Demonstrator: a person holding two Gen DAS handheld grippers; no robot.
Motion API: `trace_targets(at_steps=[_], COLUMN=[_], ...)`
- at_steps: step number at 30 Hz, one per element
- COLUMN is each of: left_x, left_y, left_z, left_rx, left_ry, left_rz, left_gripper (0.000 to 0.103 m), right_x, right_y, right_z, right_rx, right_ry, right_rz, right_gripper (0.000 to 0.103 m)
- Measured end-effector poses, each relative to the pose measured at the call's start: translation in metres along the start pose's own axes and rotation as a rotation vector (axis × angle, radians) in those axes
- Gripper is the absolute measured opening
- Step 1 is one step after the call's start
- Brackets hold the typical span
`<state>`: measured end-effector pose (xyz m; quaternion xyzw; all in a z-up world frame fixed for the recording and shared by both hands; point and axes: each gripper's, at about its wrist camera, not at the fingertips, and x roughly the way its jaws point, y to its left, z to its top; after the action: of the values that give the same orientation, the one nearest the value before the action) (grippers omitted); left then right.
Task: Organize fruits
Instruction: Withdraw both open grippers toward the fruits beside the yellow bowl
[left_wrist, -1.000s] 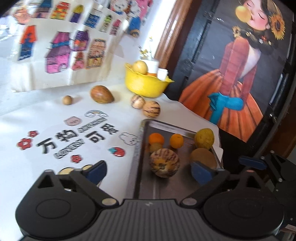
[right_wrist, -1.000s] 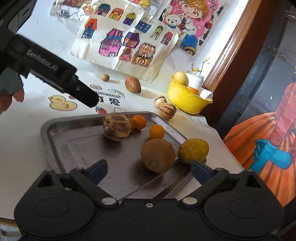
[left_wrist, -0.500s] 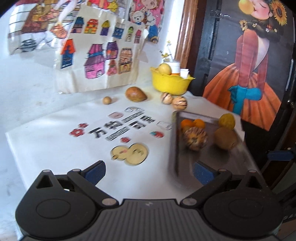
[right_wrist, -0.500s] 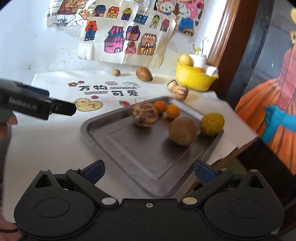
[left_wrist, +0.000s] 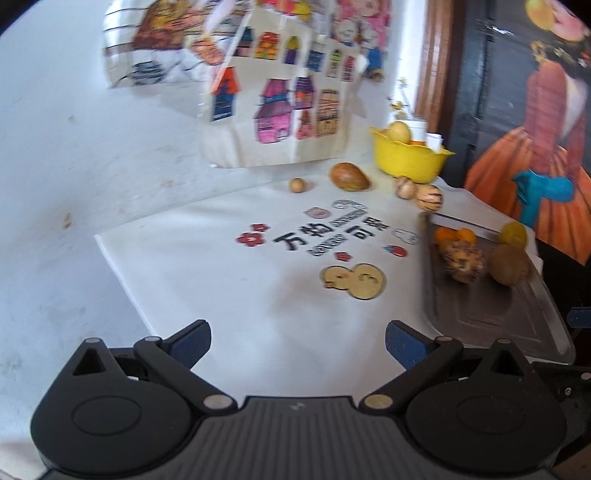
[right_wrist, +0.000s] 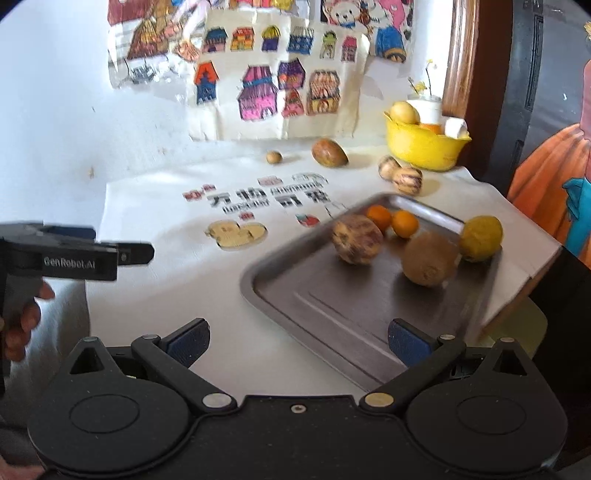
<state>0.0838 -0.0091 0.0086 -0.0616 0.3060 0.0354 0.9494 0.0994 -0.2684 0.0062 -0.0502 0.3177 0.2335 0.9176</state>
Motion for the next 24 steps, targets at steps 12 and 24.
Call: trace_targets(at_steps=[12,24], left_x=[0.001,0.025], left_y=[0.024,0.035], left_z=[0.003,0.011], left_rx=[-0.091,-0.159], left_ry=[-0.013,-0.021], left_rz=[0.07,0.114], left_gripper=[0.103,0.103], right_x=[0.015,0.035], right_y=[0.021,0.001], right_z=[0.007,0.009], right_rx=[0.111,0.134], right_ry=[-0.124,-0.122], right_rz=[0.035,0.04], right_gripper=[0.102,0.102])
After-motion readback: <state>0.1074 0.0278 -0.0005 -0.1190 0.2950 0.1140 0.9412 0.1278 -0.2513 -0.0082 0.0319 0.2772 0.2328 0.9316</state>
